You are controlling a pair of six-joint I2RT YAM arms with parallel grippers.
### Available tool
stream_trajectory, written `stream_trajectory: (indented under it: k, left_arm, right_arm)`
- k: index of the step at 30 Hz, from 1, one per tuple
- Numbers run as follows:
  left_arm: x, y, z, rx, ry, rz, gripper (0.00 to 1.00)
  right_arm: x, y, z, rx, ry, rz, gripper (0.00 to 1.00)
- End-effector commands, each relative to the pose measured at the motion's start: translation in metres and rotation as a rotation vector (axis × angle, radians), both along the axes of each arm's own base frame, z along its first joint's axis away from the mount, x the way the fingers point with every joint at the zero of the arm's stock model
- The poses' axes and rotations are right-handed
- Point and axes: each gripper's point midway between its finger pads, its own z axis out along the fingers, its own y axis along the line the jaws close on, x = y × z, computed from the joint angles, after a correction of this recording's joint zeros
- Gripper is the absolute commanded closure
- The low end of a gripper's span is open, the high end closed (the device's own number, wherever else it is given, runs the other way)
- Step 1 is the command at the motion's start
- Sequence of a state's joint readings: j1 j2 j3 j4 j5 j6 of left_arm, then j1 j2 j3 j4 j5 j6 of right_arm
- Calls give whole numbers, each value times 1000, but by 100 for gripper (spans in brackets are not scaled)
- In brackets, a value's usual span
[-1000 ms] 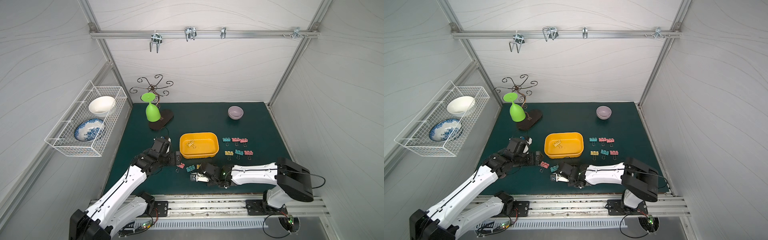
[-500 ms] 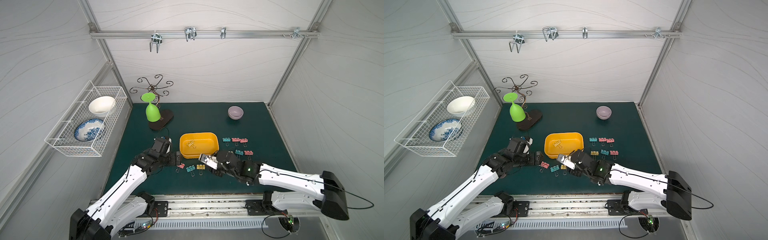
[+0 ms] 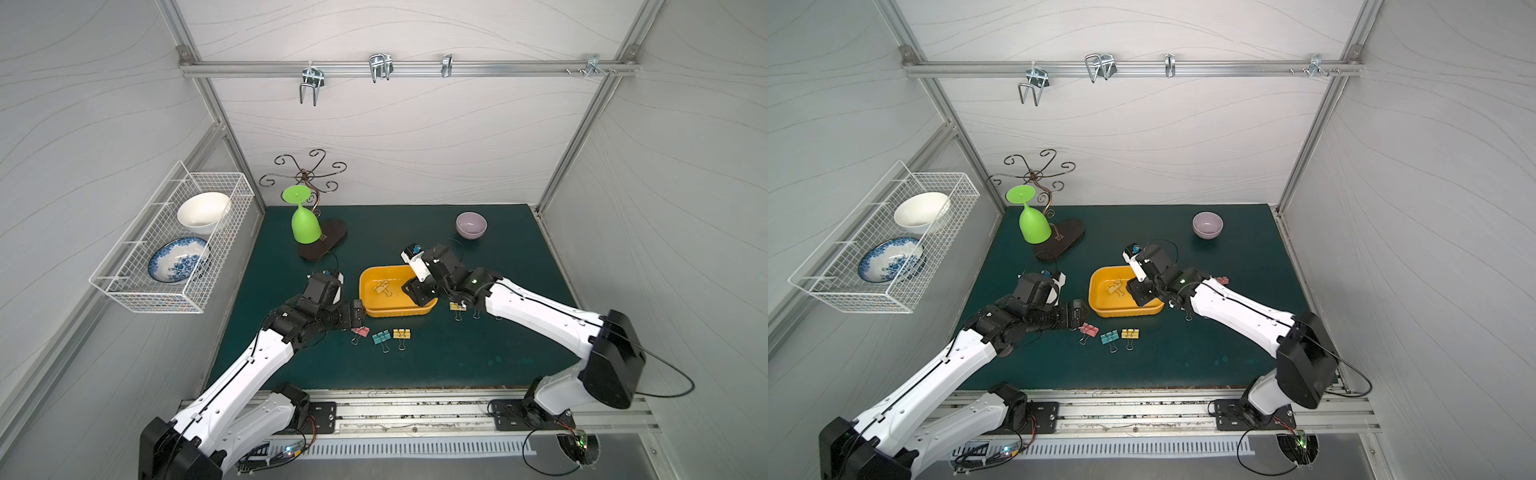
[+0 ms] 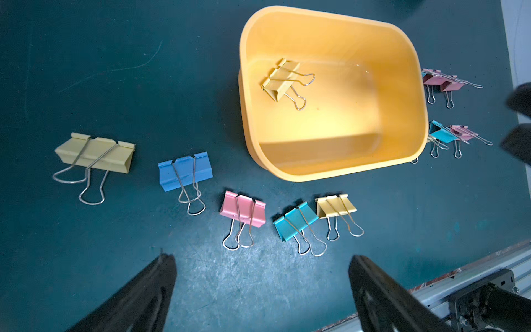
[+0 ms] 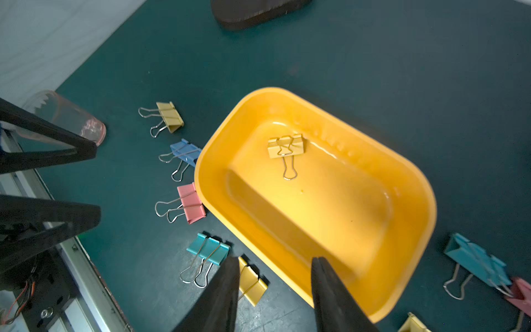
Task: Take out the binder clips from the storage box
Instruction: Pick up the binder clip from the storage box.
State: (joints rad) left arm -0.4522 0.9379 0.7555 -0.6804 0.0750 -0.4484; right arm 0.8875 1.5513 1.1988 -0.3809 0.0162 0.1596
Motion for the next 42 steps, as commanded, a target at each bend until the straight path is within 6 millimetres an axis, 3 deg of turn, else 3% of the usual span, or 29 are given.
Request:
stream_trajectory:
  k: [1,9,21,26,33,42]
  left_arm:
    - [12,-2,22,-8,-80,-7,2]
    - [17,2,19,26,-95,-3,2]
    - [37,-23,27,-126,-60,10,2]
    - [37,-13,18,-138,-29,70,2]
    - [32,2,13,-81,-40,101,2]
    - [26,7,11,-52,-39,95,2]
  right_arm:
    - [-4,7,-15,-46,51,74,55]
    - [22,23,-52,-171,-125,231,57]
    - [43,57,-89,-275,-364,565,58]
    - [50,68,-94,-278,-385,603,57]
    - [65,70,-104,-329,-408,604,58]
    - [71,70,-100,-332,-440,623,58]
